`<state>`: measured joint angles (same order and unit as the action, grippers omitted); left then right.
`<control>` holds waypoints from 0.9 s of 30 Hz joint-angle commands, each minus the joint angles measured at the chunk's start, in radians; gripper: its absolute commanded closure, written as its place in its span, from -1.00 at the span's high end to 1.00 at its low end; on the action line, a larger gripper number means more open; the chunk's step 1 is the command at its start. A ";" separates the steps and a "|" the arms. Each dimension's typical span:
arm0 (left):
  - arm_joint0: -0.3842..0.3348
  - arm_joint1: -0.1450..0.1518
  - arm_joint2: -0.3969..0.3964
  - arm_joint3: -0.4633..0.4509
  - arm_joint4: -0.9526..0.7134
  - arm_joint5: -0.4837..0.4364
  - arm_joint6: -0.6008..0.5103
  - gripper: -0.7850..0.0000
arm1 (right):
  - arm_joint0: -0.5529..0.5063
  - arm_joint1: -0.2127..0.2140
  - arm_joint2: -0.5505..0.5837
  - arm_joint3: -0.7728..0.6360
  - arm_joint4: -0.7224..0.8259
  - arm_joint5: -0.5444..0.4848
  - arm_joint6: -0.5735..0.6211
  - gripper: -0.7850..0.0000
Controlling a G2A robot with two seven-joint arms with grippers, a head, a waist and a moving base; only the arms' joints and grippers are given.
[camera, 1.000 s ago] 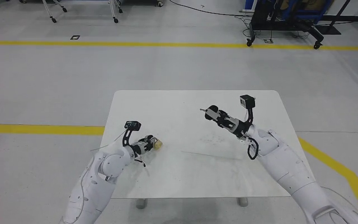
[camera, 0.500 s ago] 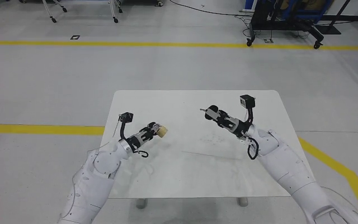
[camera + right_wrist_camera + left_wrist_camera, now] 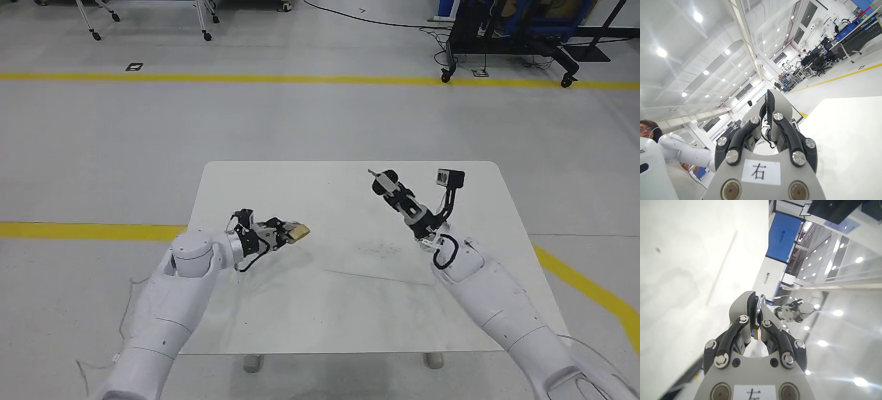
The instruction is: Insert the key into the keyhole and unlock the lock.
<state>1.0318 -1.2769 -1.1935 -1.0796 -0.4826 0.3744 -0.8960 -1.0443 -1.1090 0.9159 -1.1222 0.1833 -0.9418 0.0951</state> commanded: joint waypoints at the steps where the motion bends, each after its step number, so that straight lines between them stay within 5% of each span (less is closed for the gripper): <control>1: -0.045 -0.015 0.027 0.065 -0.061 0.037 0.000 -1.00 | 0.001 -0.010 0.000 0.010 -0.025 0.001 -0.047 -1.00; 9: -0.189 -0.089 0.102 0.288 -0.355 0.083 -0.055 -1.00 | -0.007 -0.022 0.017 0.013 -0.031 -0.012 -0.105 -1.00; 16: -0.189 -0.089 0.102 0.288 -0.355 0.083 -0.055 -1.00 | -0.010 -0.022 0.017 0.011 -0.027 -0.005 -0.106 -1.00; 22: -0.137 -0.094 0.111 0.190 -0.347 0.020 0.063 -1.00 | -0.087 -0.001 0.056 -0.137 0.275 0.408 0.121 -1.00; 27: -0.135 -0.116 0.162 0.123 -0.362 0.054 0.164 -1.00 | -0.201 0.040 0.171 -0.344 0.212 0.726 0.119 -1.00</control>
<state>0.9028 -1.3871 -1.0441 -0.9528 -0.8383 0.4197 -0.7537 -1.2136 -1.0772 1.0579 -1.4107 0.4155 -0.2998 0.2228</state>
